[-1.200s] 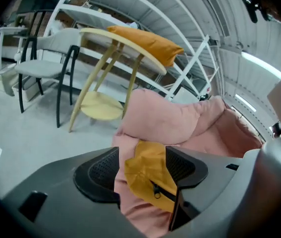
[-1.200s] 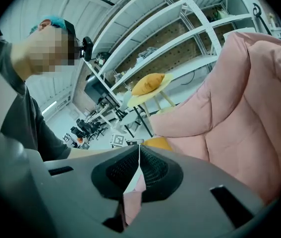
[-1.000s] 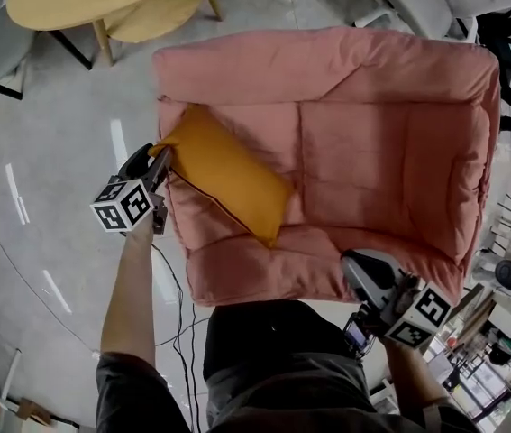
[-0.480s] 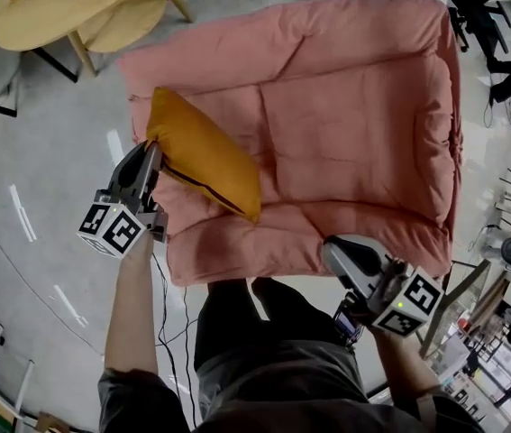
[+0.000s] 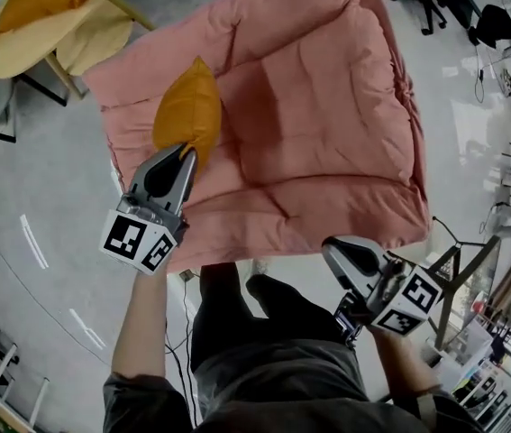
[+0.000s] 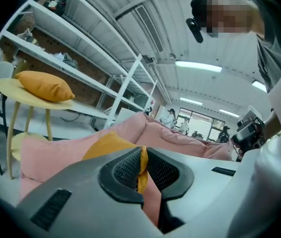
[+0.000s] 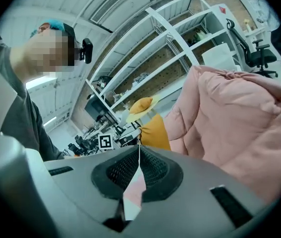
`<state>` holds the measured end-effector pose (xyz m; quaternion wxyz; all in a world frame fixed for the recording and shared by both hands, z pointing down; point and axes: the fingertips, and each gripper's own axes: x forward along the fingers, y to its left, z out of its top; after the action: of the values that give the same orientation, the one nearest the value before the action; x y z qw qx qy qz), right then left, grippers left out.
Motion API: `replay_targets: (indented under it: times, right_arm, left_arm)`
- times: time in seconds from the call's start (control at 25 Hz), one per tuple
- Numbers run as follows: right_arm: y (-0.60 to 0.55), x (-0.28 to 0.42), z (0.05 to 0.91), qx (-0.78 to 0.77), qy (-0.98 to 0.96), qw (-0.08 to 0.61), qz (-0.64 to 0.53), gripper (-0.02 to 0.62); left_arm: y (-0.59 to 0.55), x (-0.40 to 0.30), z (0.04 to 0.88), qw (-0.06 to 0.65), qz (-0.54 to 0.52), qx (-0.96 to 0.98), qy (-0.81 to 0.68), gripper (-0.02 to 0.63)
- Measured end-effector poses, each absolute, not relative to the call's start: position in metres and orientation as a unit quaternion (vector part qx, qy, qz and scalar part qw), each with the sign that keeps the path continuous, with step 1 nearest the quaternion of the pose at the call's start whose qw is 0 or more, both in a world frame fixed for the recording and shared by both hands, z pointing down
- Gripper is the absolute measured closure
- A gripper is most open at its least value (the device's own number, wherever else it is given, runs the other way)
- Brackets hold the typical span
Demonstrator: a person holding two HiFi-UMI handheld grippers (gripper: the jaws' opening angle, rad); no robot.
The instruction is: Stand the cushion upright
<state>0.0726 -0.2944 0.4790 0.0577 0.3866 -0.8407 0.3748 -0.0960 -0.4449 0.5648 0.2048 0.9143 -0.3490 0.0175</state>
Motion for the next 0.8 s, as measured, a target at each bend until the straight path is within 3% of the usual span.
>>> replay_targets:
  times: [0.36, 0.6, 0.8]
  right_arm:
    - [-0.244, 0.145, 0.484, 0.443, -0.797, 0.047, 0.408, 0.578]
    - [-0.223, 0.163, 0.491, 0.452, -0.789, 0.045, 0.413, 0.578]
    - [-0.225, 0.162, 0.494, 0.449, -0.79, 0.03, 0.417, 0.578]
  left_arm:
    - [-0.399, 0.065, 0.601, 0.248, 0.02, 0.931, -0.266, 0.572]
    - [-0.377, 0.122, 0.63, 0.266, 0.065, 0.938, -0.214, 0.572]
    - [-0.367, 0.128, 0.628, 0.276, 0.076, 0.94, -0.185, 0.477]
